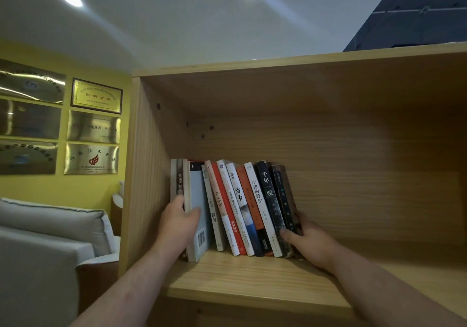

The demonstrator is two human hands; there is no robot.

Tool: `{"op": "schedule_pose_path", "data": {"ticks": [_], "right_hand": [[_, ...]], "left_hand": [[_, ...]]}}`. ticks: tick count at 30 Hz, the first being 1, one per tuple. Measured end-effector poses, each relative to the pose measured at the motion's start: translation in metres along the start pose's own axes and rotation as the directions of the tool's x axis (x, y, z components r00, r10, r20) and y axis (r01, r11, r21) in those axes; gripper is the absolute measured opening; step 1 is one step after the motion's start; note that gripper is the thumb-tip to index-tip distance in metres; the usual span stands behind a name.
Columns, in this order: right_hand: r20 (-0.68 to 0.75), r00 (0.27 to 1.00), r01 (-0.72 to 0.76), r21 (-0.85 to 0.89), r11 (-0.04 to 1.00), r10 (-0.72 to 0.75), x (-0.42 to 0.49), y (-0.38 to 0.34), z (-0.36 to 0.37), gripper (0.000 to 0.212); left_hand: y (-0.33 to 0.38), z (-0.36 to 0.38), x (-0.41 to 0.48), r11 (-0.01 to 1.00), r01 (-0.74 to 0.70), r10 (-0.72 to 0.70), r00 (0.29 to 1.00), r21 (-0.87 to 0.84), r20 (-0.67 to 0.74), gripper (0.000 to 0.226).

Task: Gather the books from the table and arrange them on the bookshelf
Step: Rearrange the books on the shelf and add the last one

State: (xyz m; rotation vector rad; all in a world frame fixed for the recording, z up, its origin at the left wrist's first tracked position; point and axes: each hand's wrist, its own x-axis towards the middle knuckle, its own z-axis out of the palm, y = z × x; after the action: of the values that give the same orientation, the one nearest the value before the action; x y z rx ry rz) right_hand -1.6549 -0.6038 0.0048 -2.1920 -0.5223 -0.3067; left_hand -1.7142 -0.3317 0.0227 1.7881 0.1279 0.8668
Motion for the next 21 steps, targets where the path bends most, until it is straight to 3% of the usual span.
{"op": "schedule_pose_path", "data": {"ticks": [6, 12, 15, 18, 19, 21], "right_hand": [[-0.004, 1.000, -0.020, 0.040, 0.999, 0.020, -0.002, 0.001, -0.002, 0.050], [-0.019, 0.999, -0.027, 0.080, 0.996, 0.029, -0.005, -0.003, -0.003, 0.051], [-0.201, 0.979, 0.041, -0.017, 0.999, -0.043, -0.007, -0.006, -0.006, 0.040], [-0.488, 0.837, 0.238, -0.084, 0.968, -0.248, -0.018, -0.017, -0.009, 0.015], [-0.515, 0.809, 0.309, -0.039, 0.950, -0.284, -0.023, -0.020, -0.010, 0.020], [-0.410, 0.882, 0.358, 0.268, 0.894, -0.231, -0.029, -0.023, -0.011, 0.040]], "left_hand": [[0.004, -0.025, -0.031, 0.980, -0.124, 0.105, 0.986, -0.153, -0.130, 0.010], [0.017, -0.038, -0.072, 0.941, -0.172, 0.107, 0.969, -0.293, -0.225, 0.014], [0.024, -0.032, -0.079, 0.899, -0.143, 0.075, 0.982, -0.415, -0.176, 0.014], [0.034, -0.014, -0.072, 0.832, -0.013, -0.002, 1.000, -0.555, -0.026, 0.014], [0.038, -0.005, -0.069, 0.808, 0.048, -0.021, 0.998, -0.588, 0.052, 0.015], [0.046, 0.014, -0.064, 0.778, 0.159, -0.053, 0.981, -0.608, 0.189, 0.017]]}}
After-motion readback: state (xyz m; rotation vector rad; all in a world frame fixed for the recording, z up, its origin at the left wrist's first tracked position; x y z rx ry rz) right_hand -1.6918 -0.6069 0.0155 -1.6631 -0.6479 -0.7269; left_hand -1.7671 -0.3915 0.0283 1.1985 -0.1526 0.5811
